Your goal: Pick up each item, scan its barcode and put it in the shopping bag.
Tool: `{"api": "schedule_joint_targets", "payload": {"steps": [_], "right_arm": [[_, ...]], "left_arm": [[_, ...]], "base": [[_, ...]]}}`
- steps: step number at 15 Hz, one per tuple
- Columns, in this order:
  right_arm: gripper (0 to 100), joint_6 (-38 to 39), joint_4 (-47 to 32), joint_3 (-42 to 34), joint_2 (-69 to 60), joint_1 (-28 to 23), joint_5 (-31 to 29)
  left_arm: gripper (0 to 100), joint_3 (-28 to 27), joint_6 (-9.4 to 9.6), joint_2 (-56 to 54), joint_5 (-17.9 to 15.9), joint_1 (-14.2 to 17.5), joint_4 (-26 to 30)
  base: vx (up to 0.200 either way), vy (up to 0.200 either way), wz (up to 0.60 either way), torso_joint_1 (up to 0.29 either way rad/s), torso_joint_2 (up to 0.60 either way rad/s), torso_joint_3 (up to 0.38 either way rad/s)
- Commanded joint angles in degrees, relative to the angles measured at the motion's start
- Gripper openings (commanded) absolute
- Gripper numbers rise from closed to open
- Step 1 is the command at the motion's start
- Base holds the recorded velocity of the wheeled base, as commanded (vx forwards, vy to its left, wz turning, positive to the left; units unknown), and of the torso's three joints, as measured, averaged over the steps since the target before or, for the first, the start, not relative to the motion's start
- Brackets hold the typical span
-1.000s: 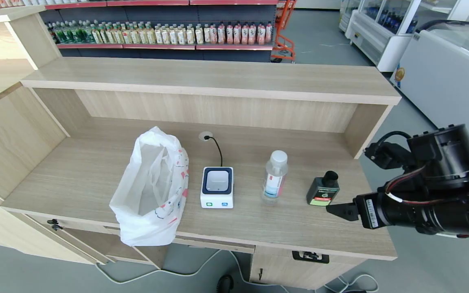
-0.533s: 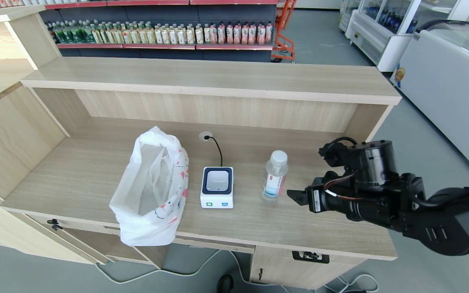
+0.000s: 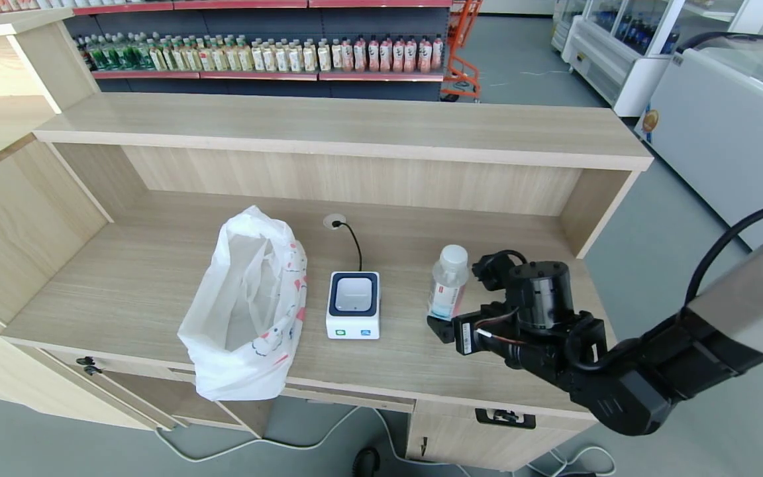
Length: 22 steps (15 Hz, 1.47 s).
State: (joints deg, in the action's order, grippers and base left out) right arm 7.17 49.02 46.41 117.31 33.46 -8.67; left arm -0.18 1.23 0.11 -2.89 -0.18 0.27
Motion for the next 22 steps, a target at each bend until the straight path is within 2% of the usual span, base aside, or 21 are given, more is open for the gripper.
{"api": "schedule_joint_targets", "payload": {"steps": [1, 5, 22], "right_arm": [[100, -0.2, 1.6, 1.6, 4.1, 0.5, -0.1], [100, -3.2, 6.1, 4.7, 7.1, 0.1, -0.2], [100, -5.5, 5.6, 18.5, 14.4, -0.5, 0.4]], "left_arm": [[0, 0.0, 0.0, 0.0, 0.0, 0.0, 0.0], [0, 0.0, 0.0, 0.0, 0.0, 0.0, 0.0], [0, 0.0, 0.0, 0.1, 0.0, 0.0, 0.0]], "base": [[0.0, 0.0, 0.0, 0.0, 0.0, 0.0], [0.0, 0.0, 0.0, 0.0, 0.0, 0.0], [0.0, 0.0, 0.0, 0.0, 0.0, 0.0]]}}
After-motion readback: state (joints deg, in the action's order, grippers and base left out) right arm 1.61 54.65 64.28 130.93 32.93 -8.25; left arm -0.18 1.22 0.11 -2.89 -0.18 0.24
